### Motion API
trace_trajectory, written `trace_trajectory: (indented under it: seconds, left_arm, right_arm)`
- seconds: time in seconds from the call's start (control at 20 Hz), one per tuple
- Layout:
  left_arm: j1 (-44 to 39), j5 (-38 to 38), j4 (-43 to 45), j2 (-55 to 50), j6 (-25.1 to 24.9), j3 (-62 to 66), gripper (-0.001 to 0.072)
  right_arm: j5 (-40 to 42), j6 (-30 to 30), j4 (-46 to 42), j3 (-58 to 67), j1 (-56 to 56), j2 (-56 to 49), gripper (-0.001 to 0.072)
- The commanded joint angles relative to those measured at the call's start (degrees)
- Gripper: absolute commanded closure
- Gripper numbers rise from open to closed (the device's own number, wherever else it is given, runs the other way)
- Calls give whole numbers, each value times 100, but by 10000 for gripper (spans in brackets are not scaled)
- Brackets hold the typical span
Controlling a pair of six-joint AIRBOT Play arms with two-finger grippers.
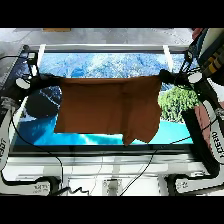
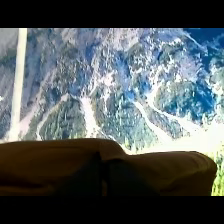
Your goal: Fold the clothes and pants, and hang the long-sleeved shirts on hangers.
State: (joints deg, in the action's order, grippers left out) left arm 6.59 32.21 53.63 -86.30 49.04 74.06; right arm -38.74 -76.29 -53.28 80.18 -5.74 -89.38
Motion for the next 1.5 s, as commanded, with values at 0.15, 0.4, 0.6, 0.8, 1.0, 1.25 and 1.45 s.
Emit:
trace_trajectory:
  seconds: [0.15,0.4,0.6,0.8,1.0,1.25,1.45]
  left_arm:
    - [28,2164,2262,-343,807,31,698]
    - [17,2184,2389,-420,824,33,676]
    - [17,2138,2391,-402,942,39,17]
    - [42,2149,2422,-33,1390,44,157]
    - [284,2802,2769,866,1462,42,695]
    - [1351,4555,2610,1132,1467,-363,698]
    - [2063,4424,2020,1700,1222,-1773,696]
  right_arm:
    - [-2031,-28,-929,-9,7,-81,698]
    - [-2490,-424,-1300,-9,9,-81,670]
    - [-2535,-424,-1294,-7,7,-70,37]
    - [-2787,-411,-1362,195,0,-35,280]
    - [-3526,-197,-1801,450,0,413,697]
    - [-4096,476,-1928,431,-11,1464,697]
    - [-3939,758,-1908,-546,-380,2590,698]
